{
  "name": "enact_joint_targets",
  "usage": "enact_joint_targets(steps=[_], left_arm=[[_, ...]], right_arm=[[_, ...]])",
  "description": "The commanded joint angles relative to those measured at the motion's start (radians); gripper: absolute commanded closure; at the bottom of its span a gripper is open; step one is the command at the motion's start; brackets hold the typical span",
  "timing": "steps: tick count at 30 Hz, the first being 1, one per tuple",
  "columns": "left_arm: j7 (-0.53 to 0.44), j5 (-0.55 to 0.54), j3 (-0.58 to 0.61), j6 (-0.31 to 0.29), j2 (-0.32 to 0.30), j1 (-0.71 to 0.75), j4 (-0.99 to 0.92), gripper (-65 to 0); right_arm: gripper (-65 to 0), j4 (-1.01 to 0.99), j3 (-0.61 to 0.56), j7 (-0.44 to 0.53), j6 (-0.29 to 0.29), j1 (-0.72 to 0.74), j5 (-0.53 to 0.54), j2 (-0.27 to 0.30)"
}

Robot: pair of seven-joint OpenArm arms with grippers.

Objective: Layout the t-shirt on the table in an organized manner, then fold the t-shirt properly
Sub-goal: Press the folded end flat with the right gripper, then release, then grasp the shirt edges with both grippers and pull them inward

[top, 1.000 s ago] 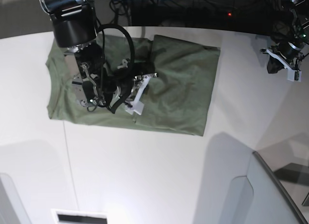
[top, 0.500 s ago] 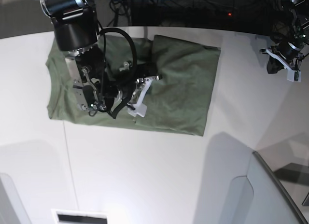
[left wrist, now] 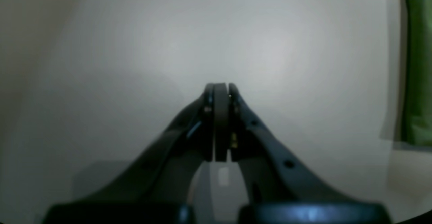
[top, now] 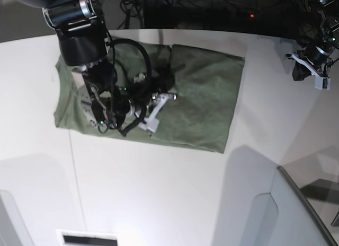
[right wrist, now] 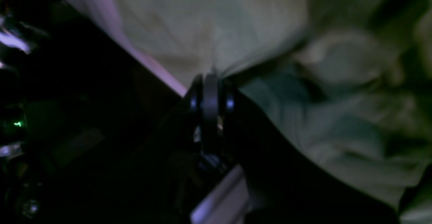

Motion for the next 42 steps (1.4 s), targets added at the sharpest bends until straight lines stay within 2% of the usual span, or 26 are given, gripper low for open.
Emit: enact_joint_targets(steps=[1,4,6,9,11,15,18,20,23,25,29,32,36,38,40,41,42], left_arm=[[-0.021,-0.015,-0.006,-0.005,-0.023,-0.003,0.012,0.0],[-0.021,-0.015,-0.004,-0.005,-0.023,-0.003,0.012,0.0],[-0.021,-0.015,-0.004,-0.005,-0.023,-0.003,0.012,0.0],[-0.021,-0.015,-0.004,-0.005,-0.023,-0.003,0.012,0.0],[-0.021,-0.015,-0.004,-0.005,-0.023,-0.003,0.012,0.0],[-0.021,-0.013,-0.004,-0.005,-0.023,-0.003,0.014,0.0],[-0.021,-0.013,-0.004,-0.005,-0.023,-0.003,0.017,0.0],[-0.021,-0.013,-0.004,-0.005,-0.023,-0.002,0.015,0.0],[-0.021,-0.013,-0.003,-0.005,-0.023,-0.002,0.015,0.0],[-0.021,-0.013,-0.003,-0.005,-0.015,-0.002,0.021,0.0],[-0.017,-0.013,0.043,-0.005,0.005,-0.002,0.08,0.0],[0.028,-0.013,0.116,-0.005,0.029,0.004,0.173,0.0],[0.126,-0.013,0.212,-0.005,0.106,-0.014,0.33,0.0],[0.157,-0.012,0.278,-0.005,0.138,-0.045,0.371,0.0],[0.174,0.007,0.34,-0.005,0.164,-0.077,0.37,0.0],[0.172,0.034,0.38,-0.005,0.181,-0.097,0.357,0.0],[0.172,0.063,0.413,0.012,0.195,-0.111,0.348,0.0]], right_arm=[[0.0,0.002,0.001,0.015,-0.001,0.017,0.018,0.002],[-1.7,-0.013,0.001,0.032,-0.001,0.019,0.018,0.004],[-7.8,-0.007,0.001,0.033,-0.002,0.019,0.018,0.005],[-21.0,0.008,0.001,0.033,-0.002,0.02,0.018,0.007],[-25.7,0.059,0.001,0.029,-0.002,0.013,0.018,0.008],[-22.7,0.246,0.001,-0.03,-0.002,-0.026,0.018,0.019],[-22.4,0.464,0.001,-0.048,-0.002,-0.069,0.013,0.088],[-22.4,0.557,0.02,-0.03,-0.005,-0.095,0.01,0.162],[-22.4,0.579,0.096,-0.004,-0.005,-0.116,0.01,0.249],[-22.4,0.582,0.173,-0.008,-0.005,-0.138,0.018,0.275],[-22.4,0.586,0.34,-0.011,-0.004,-0.21,0.018,0.274],[-22.4,0.588,0.343,-0.011,-0.004,-0.274,0.018,0.271],[-21.6,0.585,0.345,0.001,-0.004,-0.345,0.012,0.259],[-15.6,0.586,0.345,0.001,-0.004,-0.368,0.012,0.259],[-3.3,0.586,0.345,0.001,-0.002,-0.385,0.012,0.257],[0.0,0.586,0.345,0.009,-0.002,-0.391,0.012,0.257],[0.0,0.586,0.345,0.03,-0.002,-0.396,0.012,0.257]])
